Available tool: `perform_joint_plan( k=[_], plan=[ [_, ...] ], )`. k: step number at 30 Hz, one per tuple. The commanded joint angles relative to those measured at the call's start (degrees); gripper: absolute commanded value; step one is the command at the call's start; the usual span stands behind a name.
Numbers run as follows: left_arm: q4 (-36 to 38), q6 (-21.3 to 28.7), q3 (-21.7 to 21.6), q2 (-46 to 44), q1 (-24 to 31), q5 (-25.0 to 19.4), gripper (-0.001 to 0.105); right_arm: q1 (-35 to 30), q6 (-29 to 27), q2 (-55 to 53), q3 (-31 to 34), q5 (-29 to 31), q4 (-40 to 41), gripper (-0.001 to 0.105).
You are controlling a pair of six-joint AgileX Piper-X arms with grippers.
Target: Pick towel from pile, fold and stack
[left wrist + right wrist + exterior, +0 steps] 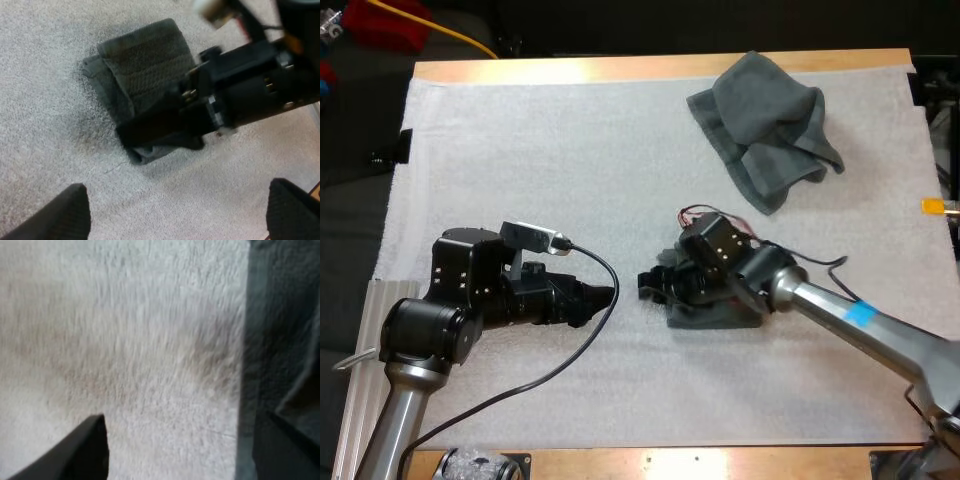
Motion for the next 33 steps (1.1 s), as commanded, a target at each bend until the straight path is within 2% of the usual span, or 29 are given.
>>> perform_joint_plan(
  k=[1,6,9,11,17,24,28,33],
  plan=[
    [0.0,-0.2,-0.3,-0.3,-0.3,0.8,0.071,0.0,-1.1,-1.6,-0.5,1.7,0.8,0.061],
    [0.0,-0.2,-0.3,-0.3,-0.3,0.8,0.071,0.0,-4.6,-7.4,-0.5,8.1,6.2,0.061],
    [0.0,0.1,-0.3,-0.3,-0.3,0.8,0.071,0.0,-7.2,-10.7,-0.5,9.8,9.8,0.061],
    [0.0,0.3,-0.3,-0.3,-0.3,0.8,0.071,0.0,-8.2,-12.6,-0.5,10.5,12.1,0.062],
    [0.0,1.6,-0.3,-0.3,-0.3,1.3,0.071,0.0,-10.2,-18.9,-0.5,12.8,19.1,0.075],
    [-0.3,1.3,-0.3,-0.3,-0.3,1.3,0.071,0.0,-11.3,-25.8,-0.5,13.6,24.9,0.076],
    [-1.8,-0.5,0.1,-0.3,-0.3,1.3,0.071,0.0,-11.3,-29.1,-0.5,13.6,25.8,0.076],
    [-8.2,-5.1,3.8,-0.3,-0.3,2.0,0.071,0.0,-11.3,-32.5,-0.5,13.5,26.8,0.076]
  ],
)
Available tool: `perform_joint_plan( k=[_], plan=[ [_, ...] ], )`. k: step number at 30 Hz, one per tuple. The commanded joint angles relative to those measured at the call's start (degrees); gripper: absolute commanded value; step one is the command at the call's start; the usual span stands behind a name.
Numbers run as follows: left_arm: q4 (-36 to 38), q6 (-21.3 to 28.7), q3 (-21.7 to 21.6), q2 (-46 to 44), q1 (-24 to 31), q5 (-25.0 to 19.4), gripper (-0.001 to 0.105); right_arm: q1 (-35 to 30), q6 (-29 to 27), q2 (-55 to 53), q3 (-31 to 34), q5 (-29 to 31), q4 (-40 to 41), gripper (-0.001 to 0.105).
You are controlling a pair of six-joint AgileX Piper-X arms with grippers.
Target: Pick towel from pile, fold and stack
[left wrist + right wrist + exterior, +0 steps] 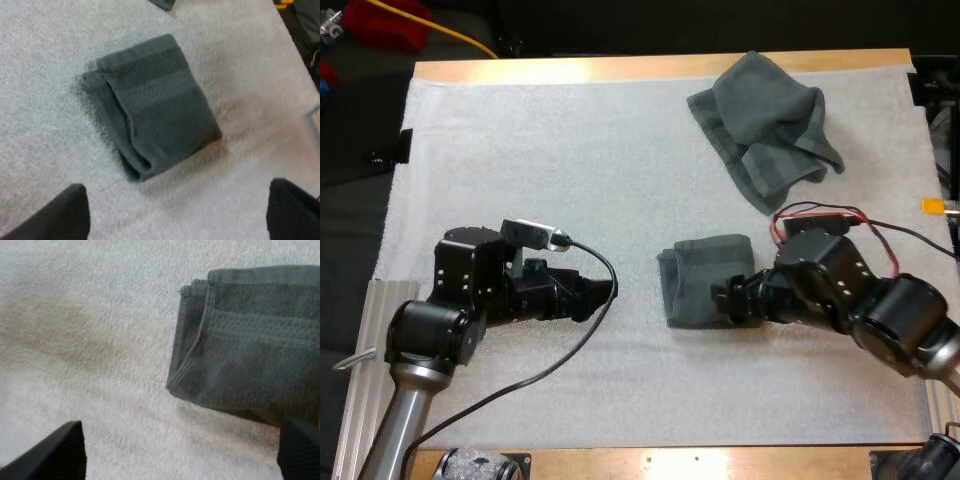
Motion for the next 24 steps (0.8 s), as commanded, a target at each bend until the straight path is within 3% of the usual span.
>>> perform_joint_plan(
  k=[1,10,17,24],
  plan=[
    [-2.2,-1.8,0.6,-0.3,-0.3,0.9,0.071,0.0,-0.6,-0.6,-0.5,0.5,0.7,0.076],
    [-14.2,-9.1,7.5,0.7,-0.4,1.7,0.071,0.0,-0.8,-2.2,-0.5,-3.8,1.3,0.076],
    [-18.7,-11.4,7.5,8.9,-4.7,1.5,0.071,0.0,-1.0,-2.2,-0.5,-3.9,1.3,0.076],
    [-28.6,-16.3,7.4,21.6,-8.2,0.7,0.071,0.0,-1.5,-2.2,-0.5,-3.9,1.3,0.076]
  ],
)
